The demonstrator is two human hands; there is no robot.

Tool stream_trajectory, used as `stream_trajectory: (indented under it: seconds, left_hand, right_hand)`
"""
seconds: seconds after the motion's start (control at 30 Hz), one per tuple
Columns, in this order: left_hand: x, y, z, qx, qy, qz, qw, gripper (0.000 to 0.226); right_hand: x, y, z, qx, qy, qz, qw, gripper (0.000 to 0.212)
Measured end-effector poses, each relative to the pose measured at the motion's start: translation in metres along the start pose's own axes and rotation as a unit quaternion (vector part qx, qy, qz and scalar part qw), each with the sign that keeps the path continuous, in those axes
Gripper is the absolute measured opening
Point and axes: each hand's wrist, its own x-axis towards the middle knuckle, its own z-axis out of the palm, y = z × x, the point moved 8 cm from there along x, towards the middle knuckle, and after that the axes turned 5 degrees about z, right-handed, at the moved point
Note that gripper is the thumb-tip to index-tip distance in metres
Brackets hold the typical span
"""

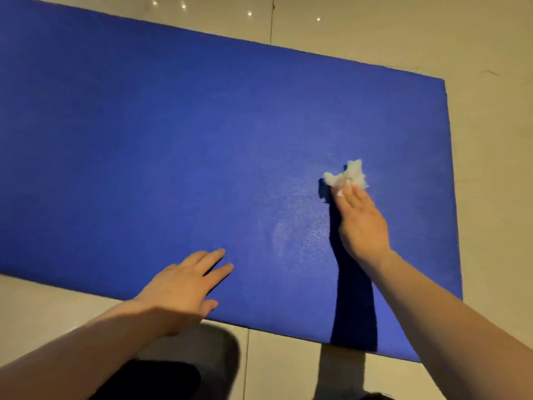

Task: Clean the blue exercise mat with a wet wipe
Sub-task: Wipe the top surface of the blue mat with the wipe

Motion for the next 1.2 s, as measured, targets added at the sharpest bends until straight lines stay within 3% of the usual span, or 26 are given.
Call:
stream_trajectory:
  seconds: [0.13,0.2,0.3,0.33,0.4,0.47,0.57,0.7,0.8,0.93,1.0,1.07,1.13,1.2]
  left_hand:
    - [-0.001,0.0,0.002,0.044,0.036,0.016,0.998,0.075]
    - [-0.001,-0.008,0.005,0.081,0.026,0.008,0.996,0.085]
    - [-0.001,-0.01,0.007,0.096,0.038,0.005,0.995,0.079]
    - [-0.002,-0.002,0.002,0.092,0.022,0.027,0.995,0.082]
    - [0.001,0.0,0.003,0.085,0.068,0.037,0.993,0.084]
    - [0.001,-0.001,0.013,0.057,0.002,0.009,0.998,0.078]
    - [0.002,0.006,0.014,0.037,-0.002,0.006,0.999,0.076]
    - [0.002,0.009,0.014,0.029,-0.012,-0.003,0.999,0.074]
    - [0.003,0.009,0.0,-0.024,0.005,-0.012,1.0,0.065]
    - [0.009,0.012,-0.029,-0.051,0.089,-0.02,0.995,0.058]
    - [0.014,0.017,-0.041,-0.075,0.126,-0.018,0.989,0.06]
    - [0.019,0.027,-0.052,-0.096,0.153,-0.007,0.984,0.062]
    - [0.023,0.038,-0.059,-0.108,0.175,0.008,0.979,0.065]
    - [0.027,0.048,-0.06,-0.116,0.184,0.019,0.976,0.068]
  right_hand:
    - [0.01,0.032,-0.013,0.108,0.02,0.201,0.973,0.079]
    - [0.026,0.013,-0.014,0.13,0.017,0.233,0.964,0.076]
    - [0.047,-0.066,0.0,0.153,-0.043,0.077,0.984,0.078]
    - [0.048,-0.103,0.008,0.17,-0.075,-0.007,0.983,0.073]
    - [0.038,-0.167,0.028,0.161,-0.154,-0.136,0.965,0.074]
    - [0.032,-0.192,0.043,0.133,-0.196,-0.193,0.952,0.082]
    - [0.05,-0.156,0.036,0.104,-0.126,-0.206,0.965,0.07]
    - [0.062,-0.033,-0.016,0.116,0.013,-0.044,0.992,0.032]
    - [0.025,0.047,-0.045,0.045,0.014,0.107,0.993,0.048]
    - [-0.018,0.066,-0.04,0.098,0.047,0.219,0.97,0.071]
    - [-0.027,0.026,-0.027,0.147,0.037,0.17,0.974,0.069]
    - [-0.042,-0.042,-0.009,0.15,-0.006,0.01,0.989,0.055]
    - [-0.066,-0.104,0.006,0.108,-0.02,-0.16,0.981,0.056]
    - [-0.076,-0.121,0.016,0.071,-0.044,-0.232,0.969,0.055]
